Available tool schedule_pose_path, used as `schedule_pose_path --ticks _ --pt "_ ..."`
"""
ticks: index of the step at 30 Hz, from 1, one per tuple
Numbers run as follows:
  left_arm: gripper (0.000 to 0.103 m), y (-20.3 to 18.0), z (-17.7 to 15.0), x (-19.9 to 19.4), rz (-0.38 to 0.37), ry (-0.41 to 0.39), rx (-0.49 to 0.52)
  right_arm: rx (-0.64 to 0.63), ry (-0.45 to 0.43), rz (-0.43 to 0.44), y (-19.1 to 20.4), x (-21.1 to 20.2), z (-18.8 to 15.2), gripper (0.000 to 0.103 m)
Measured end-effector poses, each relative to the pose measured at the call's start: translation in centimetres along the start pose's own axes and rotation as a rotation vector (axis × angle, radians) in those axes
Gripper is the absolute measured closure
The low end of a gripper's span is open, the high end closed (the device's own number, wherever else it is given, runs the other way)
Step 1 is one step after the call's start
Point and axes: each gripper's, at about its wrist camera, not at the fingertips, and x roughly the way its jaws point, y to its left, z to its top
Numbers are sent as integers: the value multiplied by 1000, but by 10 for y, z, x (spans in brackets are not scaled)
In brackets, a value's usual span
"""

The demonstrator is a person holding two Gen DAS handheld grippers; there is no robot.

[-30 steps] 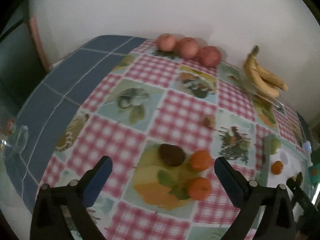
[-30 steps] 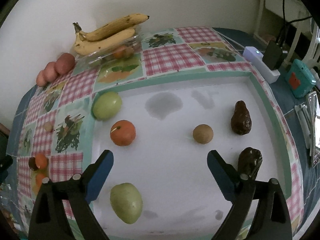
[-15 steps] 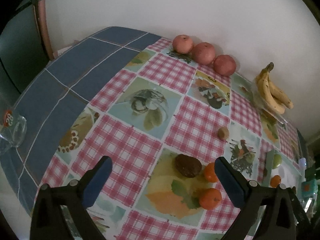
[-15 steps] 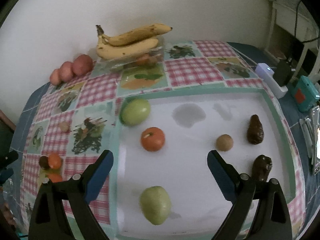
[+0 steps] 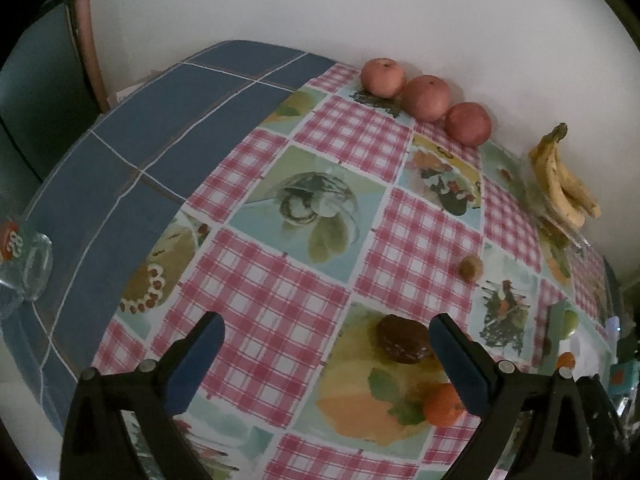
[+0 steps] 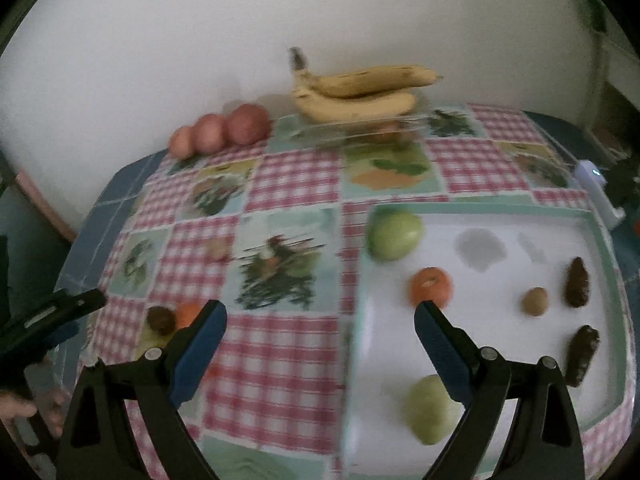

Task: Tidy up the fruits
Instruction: 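Open both tools and move them back over the tangerines and dark brown fruit, then grasp a tangerine with the right tool while the left tool grasps the dark brown fruit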

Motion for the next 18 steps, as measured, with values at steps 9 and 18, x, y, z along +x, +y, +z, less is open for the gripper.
schedule_pose_path --ticks 9,18 --pt "0 21 4 10 31 29 -16 -147 103 75 60 29 -16 8" --pt "0 23 0 43 11 108 -1 -322 201 48 103 62 -44 8"
